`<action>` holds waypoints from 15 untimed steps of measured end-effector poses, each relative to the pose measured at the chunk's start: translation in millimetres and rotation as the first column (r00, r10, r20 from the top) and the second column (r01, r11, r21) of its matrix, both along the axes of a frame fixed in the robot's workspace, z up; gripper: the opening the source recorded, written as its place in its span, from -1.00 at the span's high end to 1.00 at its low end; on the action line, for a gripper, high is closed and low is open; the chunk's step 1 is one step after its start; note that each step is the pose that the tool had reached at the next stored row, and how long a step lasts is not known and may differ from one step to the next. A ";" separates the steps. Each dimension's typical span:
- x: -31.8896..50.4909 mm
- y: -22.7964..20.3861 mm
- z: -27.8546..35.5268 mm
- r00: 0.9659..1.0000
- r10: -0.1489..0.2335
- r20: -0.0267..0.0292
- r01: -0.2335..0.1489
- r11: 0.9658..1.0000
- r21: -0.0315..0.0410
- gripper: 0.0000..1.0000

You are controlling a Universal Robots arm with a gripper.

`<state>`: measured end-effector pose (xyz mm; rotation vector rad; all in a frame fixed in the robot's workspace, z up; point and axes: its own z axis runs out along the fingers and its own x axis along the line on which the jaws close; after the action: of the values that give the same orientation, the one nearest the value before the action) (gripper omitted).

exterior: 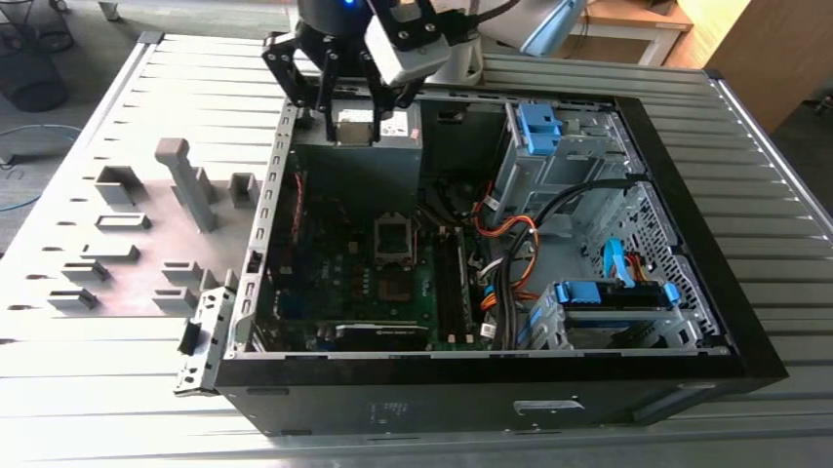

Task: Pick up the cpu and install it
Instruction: 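Pick up the cpu and move it towards the insertion slot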

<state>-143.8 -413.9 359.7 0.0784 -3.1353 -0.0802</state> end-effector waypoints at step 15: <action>47.0 0.0 -0.2 1.000 0.000 -0.002 0.000 1.000 0.000 0.05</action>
<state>-96.7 -413.9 359.5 0.0782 -3.1337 -0.0801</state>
